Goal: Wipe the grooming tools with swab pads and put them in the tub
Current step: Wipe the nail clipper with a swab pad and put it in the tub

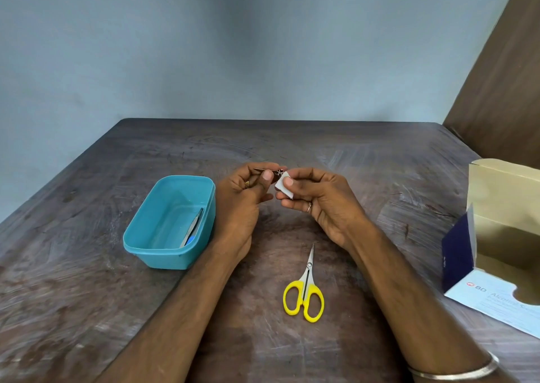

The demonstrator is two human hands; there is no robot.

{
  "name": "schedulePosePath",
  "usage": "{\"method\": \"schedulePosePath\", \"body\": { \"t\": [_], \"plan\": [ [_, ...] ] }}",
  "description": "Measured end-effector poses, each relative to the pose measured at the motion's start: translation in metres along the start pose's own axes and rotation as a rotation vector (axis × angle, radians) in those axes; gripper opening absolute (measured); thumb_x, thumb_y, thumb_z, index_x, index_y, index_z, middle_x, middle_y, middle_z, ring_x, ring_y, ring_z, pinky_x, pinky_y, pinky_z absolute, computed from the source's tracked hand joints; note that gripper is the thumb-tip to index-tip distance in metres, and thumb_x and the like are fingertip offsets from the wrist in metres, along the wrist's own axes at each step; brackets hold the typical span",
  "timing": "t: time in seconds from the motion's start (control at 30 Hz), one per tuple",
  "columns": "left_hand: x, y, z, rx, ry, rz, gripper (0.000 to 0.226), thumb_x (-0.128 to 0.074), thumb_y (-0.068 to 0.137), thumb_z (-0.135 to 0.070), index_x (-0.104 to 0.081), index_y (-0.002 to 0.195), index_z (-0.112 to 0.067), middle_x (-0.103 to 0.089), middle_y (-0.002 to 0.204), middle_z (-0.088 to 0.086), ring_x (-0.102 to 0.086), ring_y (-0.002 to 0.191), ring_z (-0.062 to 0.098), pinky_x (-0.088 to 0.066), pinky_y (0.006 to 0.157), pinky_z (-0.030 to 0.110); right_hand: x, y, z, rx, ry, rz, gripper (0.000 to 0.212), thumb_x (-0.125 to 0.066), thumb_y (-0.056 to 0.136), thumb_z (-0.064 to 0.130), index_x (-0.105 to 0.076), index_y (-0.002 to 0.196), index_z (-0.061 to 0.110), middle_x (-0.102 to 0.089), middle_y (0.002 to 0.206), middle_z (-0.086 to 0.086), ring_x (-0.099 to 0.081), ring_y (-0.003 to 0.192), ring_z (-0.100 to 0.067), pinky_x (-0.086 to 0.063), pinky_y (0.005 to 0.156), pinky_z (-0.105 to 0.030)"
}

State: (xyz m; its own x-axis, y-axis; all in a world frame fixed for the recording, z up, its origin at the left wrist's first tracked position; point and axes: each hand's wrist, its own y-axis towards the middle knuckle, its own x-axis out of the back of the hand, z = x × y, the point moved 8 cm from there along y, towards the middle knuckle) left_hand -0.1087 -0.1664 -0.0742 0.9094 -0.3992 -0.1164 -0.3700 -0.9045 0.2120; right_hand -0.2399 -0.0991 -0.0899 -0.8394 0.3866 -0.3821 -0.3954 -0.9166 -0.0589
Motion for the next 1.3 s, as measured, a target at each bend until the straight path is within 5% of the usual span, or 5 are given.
{"method": "schedulePosePath", "body": {
  "t": [0.1, 0.3, 0.43, 1.13, 1.3],
  "plan": [
    [0.001, 0.000, -0.001, 0.007, -0.033, 0.001, 0.012, -0.061, 0.095, -0.008, -0.072, 0.099, -0.009, -0.077, 0.099, 0.004, -0.071, 0.099, 0.023, -0.057, 0.091, 0.050, 0.000, 0.001, 0.000, 0.010, -0.006, -0.003, 0.010, -0.070, 0.082, -0.004, -0.071, 0.090, 0.001, -0.077, 0.085, -0.015, -0.076, 0.076, -0.026, -0.064, 0.071, -0.033],
    [-0.001, -0.001, -0.001, -0.017, 0.008, 0.019, 0.013, -0.062, 0.094, -0.009, -0.073, 0.100, -0.012, -0.076, 0.102, 0.005, -0.070, 0.101, 0.024, -0.057, 0.088, 0.053, -0.001, -0.001, 0.005, 0.058, -0.060, -0.026, 0.022, -0.077, 0.071, 0.014, -0.069, 0.088, 0.002, -0.075, 0.077, -0.013, -0.072, 0.064, -0.021, -0.062, 0.062, -0.029],
    [0.001, 0.000, 0.002, 0.001, -0.033, 0.012, 0.012, -0.062, 0.094, -0.010, -0.073, 0.099, -0.010, -0.076, 0.101, 0.006, -0.070, 0.102, 0.026, -0.055, 0.091, 0.055, 0.001, 0.001, 0.004, 0.059, -0.046, -0.008, 0.010, -0.073, 0.079, -0.001, -0.070, 0.088, 0.001, -0.076, 0.082, -0.016, -0.075, 0.072, -0.025, -0.063, 0.068, -0.033],
    [-0.005, 0.001, 0.002, 0.000, -0.111, 0.083, 0.013, -0.059, 0.095, -0.005, -0.070, 0.101, -0.009, -0.076, 0.103, 0.007, -0.072, 0.100, 0.025, -0.060, 0.081, 0.037, 0.001, -0.001, 0.006, 0.082, -0.093, 0.008, 0.010, -0.072, 0.084, 0.000, -0.069, 0.093, 0.003, -0.076, 0.083, -0.012, -0.076, 0.075, -0.024, -0.064, 0.072, -0.038],
    [-0.009, 0.001, 0.013, 0.115, -0.125, 0.102, 0.018, -0.064, 0.091, -0.006, -0.070, 0.108, -0.011, -0.077, 0.099, 0.008, -0.073, 0.085, 0.018, -0.058, 0.076, 0.031, -0.001, -0.002, 0.008, 0.120, -0.128, 0.011, 0.007, -0.071, 0.085, -0.001, -0.067, 0.090, 0.003, -0.076, 0.080, -0.012, -0.076, 0.071, -0.021, -0.064, 0.069, -0.035]
  ]
}}
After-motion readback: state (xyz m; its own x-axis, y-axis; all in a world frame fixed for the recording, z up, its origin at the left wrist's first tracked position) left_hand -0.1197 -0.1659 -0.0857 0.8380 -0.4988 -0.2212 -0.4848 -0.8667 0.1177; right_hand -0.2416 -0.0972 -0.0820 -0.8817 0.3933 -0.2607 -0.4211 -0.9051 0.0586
